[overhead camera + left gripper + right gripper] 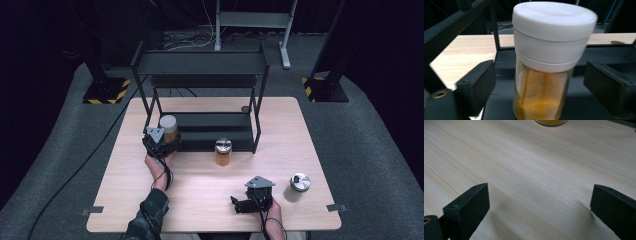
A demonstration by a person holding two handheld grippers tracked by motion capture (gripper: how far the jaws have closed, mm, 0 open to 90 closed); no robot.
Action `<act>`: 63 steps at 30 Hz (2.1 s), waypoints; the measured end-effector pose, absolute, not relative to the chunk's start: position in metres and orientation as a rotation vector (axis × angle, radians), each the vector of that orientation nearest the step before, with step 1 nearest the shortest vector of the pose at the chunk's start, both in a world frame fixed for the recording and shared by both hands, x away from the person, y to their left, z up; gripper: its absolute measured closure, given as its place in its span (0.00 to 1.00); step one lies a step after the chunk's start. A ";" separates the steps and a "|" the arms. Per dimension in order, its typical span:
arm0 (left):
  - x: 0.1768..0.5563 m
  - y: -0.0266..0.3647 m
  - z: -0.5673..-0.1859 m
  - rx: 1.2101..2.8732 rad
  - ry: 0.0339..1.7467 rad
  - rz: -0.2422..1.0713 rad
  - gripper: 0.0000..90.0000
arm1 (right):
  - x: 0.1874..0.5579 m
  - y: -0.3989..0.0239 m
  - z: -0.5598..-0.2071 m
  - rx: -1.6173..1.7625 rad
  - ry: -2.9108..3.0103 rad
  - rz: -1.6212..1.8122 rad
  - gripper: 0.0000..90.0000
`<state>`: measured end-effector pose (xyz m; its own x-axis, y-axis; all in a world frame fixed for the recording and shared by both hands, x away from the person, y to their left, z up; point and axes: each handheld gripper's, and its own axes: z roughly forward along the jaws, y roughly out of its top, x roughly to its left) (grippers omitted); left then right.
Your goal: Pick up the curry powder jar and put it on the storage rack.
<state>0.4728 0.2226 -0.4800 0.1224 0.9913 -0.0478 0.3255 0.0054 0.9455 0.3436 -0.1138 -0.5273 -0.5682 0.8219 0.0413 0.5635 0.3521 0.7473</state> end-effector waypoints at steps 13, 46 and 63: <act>0.445 0.232 -0.486 1.584 1.339 0.820 0.00 | 0.344 -0.114 -0.527 1.217 2.284 1.051 0.02; 0.371 0.319 -0.527 1.901 1.551 0.592 0.00 | 0.344 -0.112 -0.528 1.220 2.286 1.032 0.02; 0.367 0.319 -0.530 1.906 1.537 0.634 0.00 | 0.344 -0.112 -0.528 1.222 2.283 1.025 0.02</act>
